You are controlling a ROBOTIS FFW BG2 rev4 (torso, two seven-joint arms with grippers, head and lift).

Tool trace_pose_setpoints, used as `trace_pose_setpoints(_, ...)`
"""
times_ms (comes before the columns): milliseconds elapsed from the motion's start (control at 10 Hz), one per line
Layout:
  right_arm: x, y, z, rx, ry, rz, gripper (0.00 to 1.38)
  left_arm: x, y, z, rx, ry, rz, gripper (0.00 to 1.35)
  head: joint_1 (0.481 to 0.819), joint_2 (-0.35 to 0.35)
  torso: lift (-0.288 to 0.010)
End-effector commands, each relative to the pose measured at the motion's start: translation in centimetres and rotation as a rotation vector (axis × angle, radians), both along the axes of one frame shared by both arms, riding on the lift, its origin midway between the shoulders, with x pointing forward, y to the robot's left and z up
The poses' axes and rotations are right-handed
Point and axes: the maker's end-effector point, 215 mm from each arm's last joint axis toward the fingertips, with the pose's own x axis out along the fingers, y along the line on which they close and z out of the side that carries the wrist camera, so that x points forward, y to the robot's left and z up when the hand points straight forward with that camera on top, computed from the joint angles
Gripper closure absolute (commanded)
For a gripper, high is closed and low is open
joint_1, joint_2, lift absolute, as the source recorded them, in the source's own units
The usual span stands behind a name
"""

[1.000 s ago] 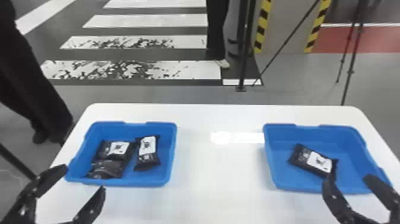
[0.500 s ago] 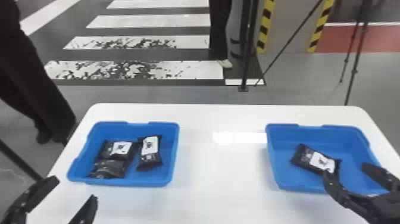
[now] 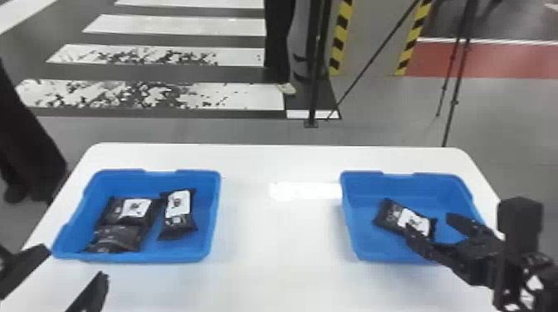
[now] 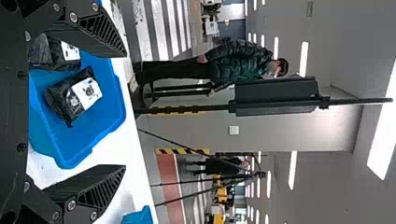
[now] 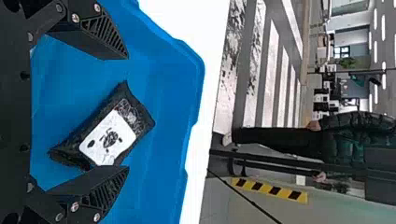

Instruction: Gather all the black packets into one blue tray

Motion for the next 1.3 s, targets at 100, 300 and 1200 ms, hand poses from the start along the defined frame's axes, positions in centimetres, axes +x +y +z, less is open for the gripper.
trace_pose_setpoints(100, 2.4, 2.7, -1.6, 0.081, 0.05, 0.07, 0.2, 0.3, -0.7, -0.1, -0.006, 0.005, -0.016, 0.2, 0.695, -0.015, -0.11)
trace_pose_setpoints(300, 3.8, 2.9, -3.4, 0.098, 0.095, 0.097, 0.2, 0.5, -0.7, -0.3, -0.01, 0.012, -0.016, 0.2, 0.695, 0.009, -0.11)
trace_pose_setpoints(1200, 6.1, -0.2, -5.1, -0.075, 0.183, 0.142, 0.19, 0.5, -1.3, -1.0, -0.023, 0.036, -0.033, 0.2, 0.695, -0.012, -0.11)
